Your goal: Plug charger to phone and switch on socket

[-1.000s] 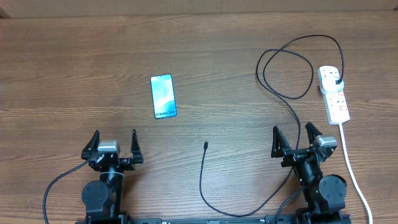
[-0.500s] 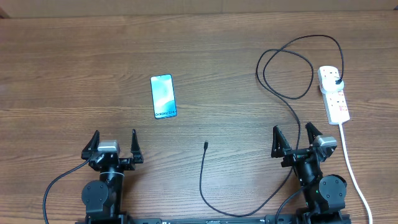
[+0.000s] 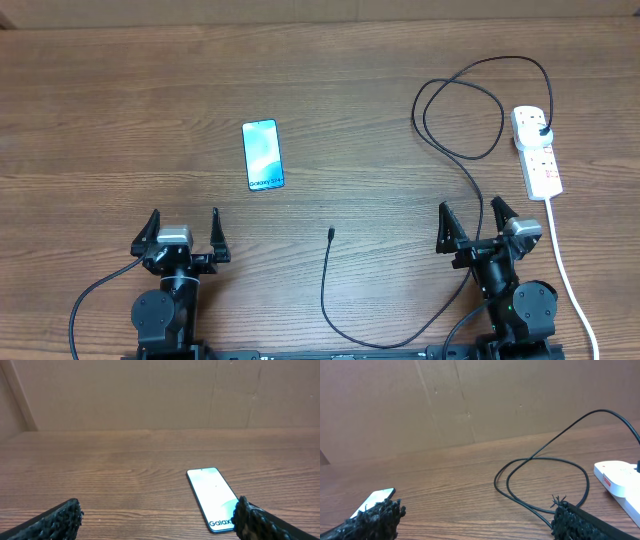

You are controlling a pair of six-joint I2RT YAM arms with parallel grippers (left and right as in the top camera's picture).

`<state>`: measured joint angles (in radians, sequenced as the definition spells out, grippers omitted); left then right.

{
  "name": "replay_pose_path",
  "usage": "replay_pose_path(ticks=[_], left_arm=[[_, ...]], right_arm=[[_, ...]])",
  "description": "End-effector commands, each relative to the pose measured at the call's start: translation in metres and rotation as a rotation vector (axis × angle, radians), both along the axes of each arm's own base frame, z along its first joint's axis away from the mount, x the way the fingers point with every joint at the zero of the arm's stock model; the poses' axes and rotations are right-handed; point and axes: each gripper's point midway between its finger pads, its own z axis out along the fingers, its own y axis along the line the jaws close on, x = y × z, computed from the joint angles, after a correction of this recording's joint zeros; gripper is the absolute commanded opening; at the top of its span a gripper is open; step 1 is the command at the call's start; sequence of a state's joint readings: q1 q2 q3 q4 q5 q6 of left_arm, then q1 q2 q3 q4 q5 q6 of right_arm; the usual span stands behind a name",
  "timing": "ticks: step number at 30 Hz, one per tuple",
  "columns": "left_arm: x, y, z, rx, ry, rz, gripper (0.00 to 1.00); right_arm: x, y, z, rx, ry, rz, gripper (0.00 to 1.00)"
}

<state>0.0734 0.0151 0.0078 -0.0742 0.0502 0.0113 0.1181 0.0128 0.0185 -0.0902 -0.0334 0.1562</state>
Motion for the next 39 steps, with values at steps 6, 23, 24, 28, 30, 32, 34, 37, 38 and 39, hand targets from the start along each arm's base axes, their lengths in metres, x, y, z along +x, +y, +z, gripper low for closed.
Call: replay_pose_path(ticks=[6, 23, 24, 28, 30, 32, 34, 37, 38, 39], left_arm=[[0.0, -0.001, 0.001, 0.02, -0.006, -0.003, 1.0], [0.0, -0.001, 0.004, 0.016, -0.02, -0.008, 1.0], [0.0, -0.001, 0.002, 0.016, -0.01, -0.007, 1.0], [0.0, -0.001, 0.005, 0.017, -0.024, -0.007, 1.0], [0.0, -0.005, 0.011, 0.003, -0.05, -0.027, 1.0], [-0.001, -0.023, 0.013, -0.03, -0.055, -0.132, 1.0], [-0.002, -0.034, 0.009, -0.126, -0.031, -0.191, 0.99], [-0.005, -0.046, 0.007, -0.264, 0.001, -0.251, 0.99], [-0.005, -0.047, 0.008, -0.288, 0.005, -0.253, 1.0], [-0.006, -0.048, 0.009, -0.312, 0.009, -0.255, 1.0]], right_arm=[[0.001, -0.002, -0.002, -0.005, -0.003, -0.011, 1.0], [0.001, -0.002, -0.002, -0.005, -0.003, -0.011, 1.0], [0.001, -0.002, -0.002, -0.005, -0.003, -0.011, 1.0], [0.001, -0.002, -0.002, -0.005, -0.003, -0.011, 1.0], [0.001, -0.002, -0.002, -0.005, -0.003, -0.011, 1.0], [0.001, -0.002, -0.002, -0.005, -0.003, -0.011, 1.0], [0.001, -0.002, -0.002, -0.005, -0.003, -0.011, 1.0], [0.001, -0.002, -0.002, -0.005, -0.003, -0.011, 1.0], [0.001, -0.002, -0.002, -0.005, -0.003, -0.011, 1.0], [0.001, -0.002, -0.002, -0.005, -0.003, -0.011, 1.0]])
